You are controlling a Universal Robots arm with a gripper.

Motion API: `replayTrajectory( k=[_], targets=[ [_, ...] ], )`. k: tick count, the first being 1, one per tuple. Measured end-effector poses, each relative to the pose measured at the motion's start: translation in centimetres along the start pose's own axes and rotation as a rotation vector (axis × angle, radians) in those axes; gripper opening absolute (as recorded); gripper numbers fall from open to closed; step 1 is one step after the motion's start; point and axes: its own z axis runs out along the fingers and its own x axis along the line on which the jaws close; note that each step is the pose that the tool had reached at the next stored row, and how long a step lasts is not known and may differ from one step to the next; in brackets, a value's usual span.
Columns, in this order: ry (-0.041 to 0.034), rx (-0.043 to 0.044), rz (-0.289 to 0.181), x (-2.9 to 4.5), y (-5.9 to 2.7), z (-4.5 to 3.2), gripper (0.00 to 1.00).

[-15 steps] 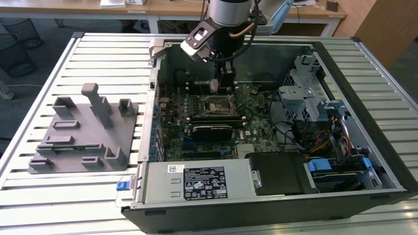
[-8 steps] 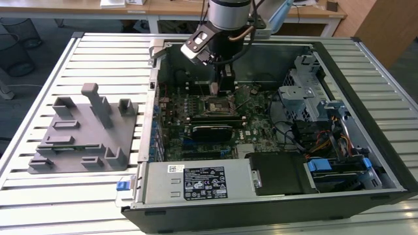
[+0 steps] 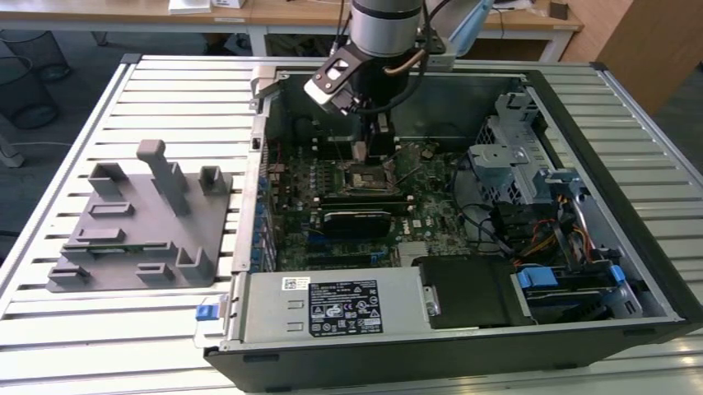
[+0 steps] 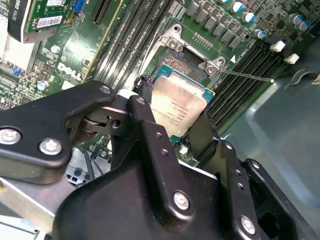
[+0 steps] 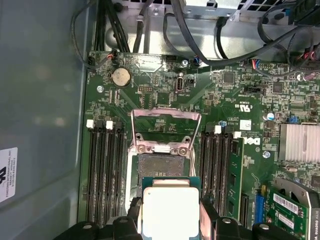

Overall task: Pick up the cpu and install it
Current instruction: 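Place the cpu into insertion slot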

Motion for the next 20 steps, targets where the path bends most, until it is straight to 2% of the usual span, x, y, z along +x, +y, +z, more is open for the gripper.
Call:
replayTrajectory(
  k=[13,20],
  targets=[
    [0.0009,-0.0001,0.0,0.32,0.01,1.0,0.54],
    [0.0007,-0.0028,0.0,0.36,0.0,1.64,0.54]
  ],
)
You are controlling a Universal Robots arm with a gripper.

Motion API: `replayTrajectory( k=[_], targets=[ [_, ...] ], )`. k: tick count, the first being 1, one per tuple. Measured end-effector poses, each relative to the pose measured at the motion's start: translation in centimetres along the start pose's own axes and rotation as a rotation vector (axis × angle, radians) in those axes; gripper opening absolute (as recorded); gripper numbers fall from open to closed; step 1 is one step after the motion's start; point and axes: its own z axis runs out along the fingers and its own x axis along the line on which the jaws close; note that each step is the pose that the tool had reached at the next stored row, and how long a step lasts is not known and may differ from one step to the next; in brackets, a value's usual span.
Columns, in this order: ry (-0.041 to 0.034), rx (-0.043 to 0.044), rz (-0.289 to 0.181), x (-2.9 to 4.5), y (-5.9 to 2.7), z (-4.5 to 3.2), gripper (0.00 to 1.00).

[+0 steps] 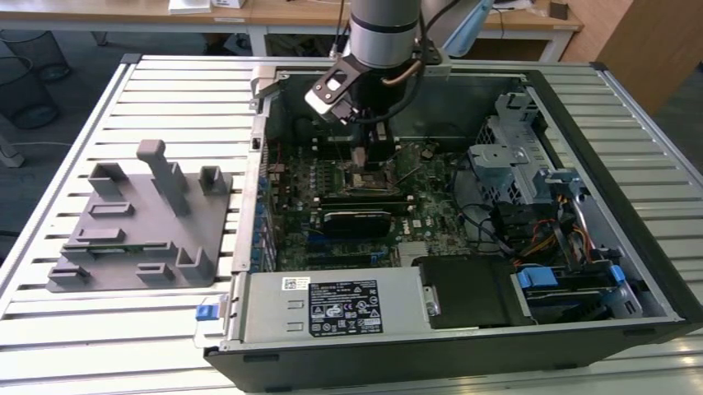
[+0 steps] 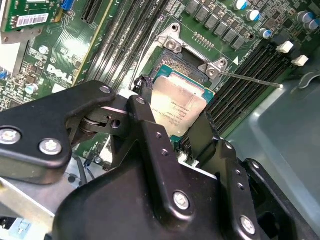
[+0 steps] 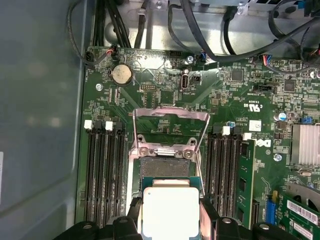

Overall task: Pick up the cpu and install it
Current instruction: 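Place the cpu into insertion slot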

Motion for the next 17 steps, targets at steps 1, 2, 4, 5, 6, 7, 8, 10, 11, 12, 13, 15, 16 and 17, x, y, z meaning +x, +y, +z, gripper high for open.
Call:
replayTrajectory(
  k=[1,2,4,5,6,7,8,10,11,12,13,15,16,17],
  targets=[
    [-0.0001,0.0,0.0,0.02,0.0,0.1,0.54],
    [0.0001,0.0,0.0,0.03,0.0,0.19,0.54],
    [0.0,0.0,0.0,0.05,0.01,0.29,0.54],
    [-0.0002,0.0001,0.0,0.05,0.01,0.29,0.54],
    [-0.0003,-0.0008,0.0,0.05,0.01,0.31,0.54],
    [-0.0005,-0.0035,0.0,0.05,0.0,0.32,0.54],
    [-0.0003,-0.007,0.0,0.05,0.01,0.35,0.54],
    [0.0001,-0.0101,0.0,0.06,0.02,0.47,0.54],
    [-0.0009,-0.0101,0.0,0.06,0.01,0.57,0.54],
    [-0.0028,-0.01,0.0,0.08,0.01,0.73,0.54],
    [-0.0043,-0.0099,0.0,0.11,0.01,0.92,0.54],
    [-0.005,-0.0098,0.001,0.13,0.01,1.27,0.54],
    [-0.0051,-0.0098,0.005,0.15,0.01,1.45,0.54],
    [-0.0052,-0.0097,0.011,0.16,0.01,1.61,0.54]
  ],
)
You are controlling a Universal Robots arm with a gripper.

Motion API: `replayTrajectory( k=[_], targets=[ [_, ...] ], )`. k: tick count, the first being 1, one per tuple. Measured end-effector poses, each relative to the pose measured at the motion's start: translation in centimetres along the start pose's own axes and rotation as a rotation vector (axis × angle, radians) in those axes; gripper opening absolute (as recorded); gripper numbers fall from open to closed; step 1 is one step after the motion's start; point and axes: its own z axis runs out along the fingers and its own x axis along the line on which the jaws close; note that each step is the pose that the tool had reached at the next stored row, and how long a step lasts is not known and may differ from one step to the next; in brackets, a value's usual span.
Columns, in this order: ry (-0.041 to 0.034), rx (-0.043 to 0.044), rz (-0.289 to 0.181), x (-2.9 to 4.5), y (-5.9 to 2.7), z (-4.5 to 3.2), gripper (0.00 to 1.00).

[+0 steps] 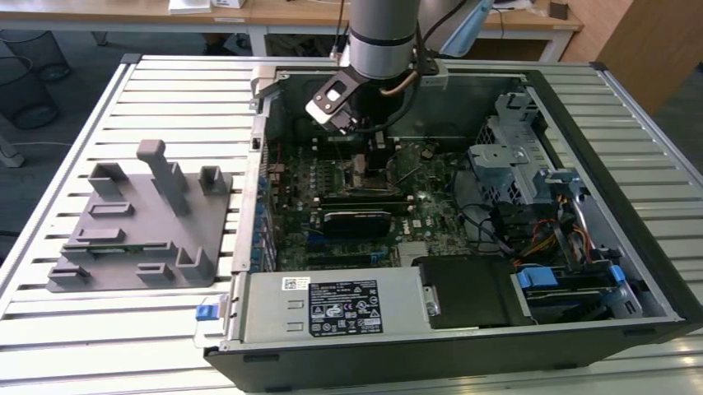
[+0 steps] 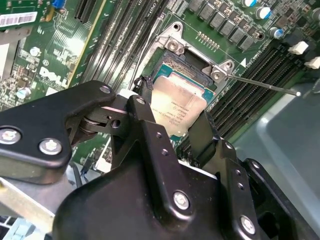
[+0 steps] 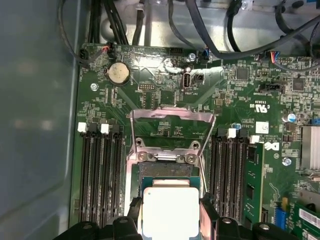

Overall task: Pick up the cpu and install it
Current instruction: 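Place the cpu into insertion slot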

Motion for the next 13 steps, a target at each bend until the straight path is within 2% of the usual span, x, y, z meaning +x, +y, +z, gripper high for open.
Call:
replayTrajectory(
  k=[13],
  targets=[
    [0.0031,0.0,0.005,0.03,-0.03,1.77,0.54]
  ],
)
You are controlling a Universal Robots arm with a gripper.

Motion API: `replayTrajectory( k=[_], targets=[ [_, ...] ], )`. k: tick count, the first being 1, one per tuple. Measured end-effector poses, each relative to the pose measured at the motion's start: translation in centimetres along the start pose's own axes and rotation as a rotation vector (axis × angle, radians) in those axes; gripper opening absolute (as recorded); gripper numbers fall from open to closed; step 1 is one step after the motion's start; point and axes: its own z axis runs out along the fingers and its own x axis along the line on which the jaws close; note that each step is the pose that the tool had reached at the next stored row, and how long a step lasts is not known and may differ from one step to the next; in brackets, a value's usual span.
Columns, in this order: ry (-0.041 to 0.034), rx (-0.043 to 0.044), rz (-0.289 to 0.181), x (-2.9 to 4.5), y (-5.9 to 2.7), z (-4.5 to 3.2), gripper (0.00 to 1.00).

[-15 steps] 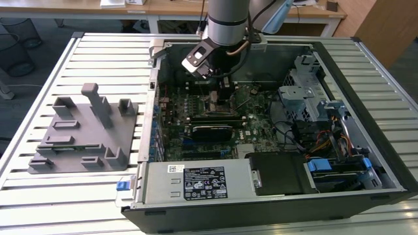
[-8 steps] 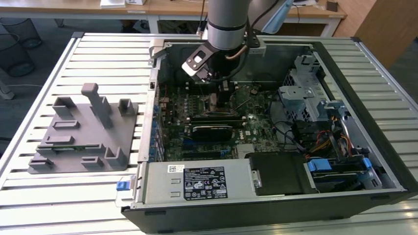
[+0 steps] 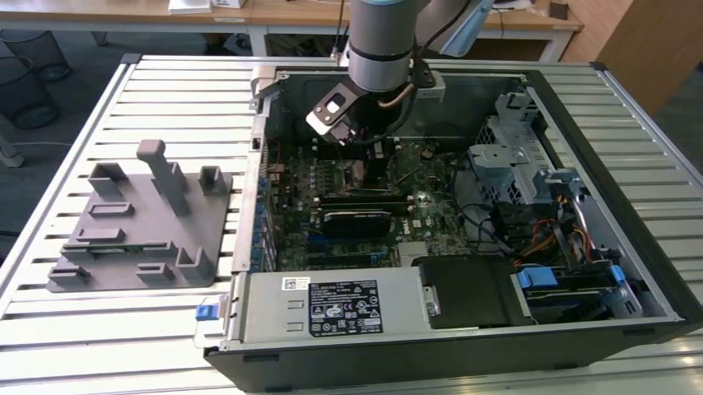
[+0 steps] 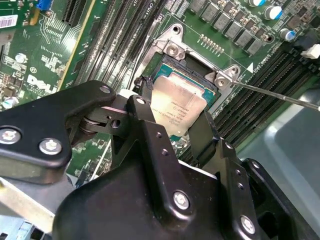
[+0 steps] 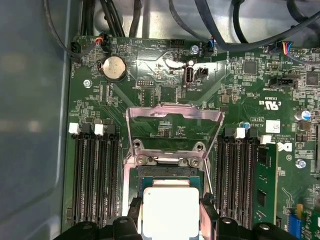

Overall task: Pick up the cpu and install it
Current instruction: 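Place the cpu into insertion slot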

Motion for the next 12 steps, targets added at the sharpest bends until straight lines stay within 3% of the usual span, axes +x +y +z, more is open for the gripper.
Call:
replayTrajectory(
  k=[12],
  targets=[
    [-0.0001,0.0001,0.006,0.07,-0.01,0.82,0.54]
  ],
)
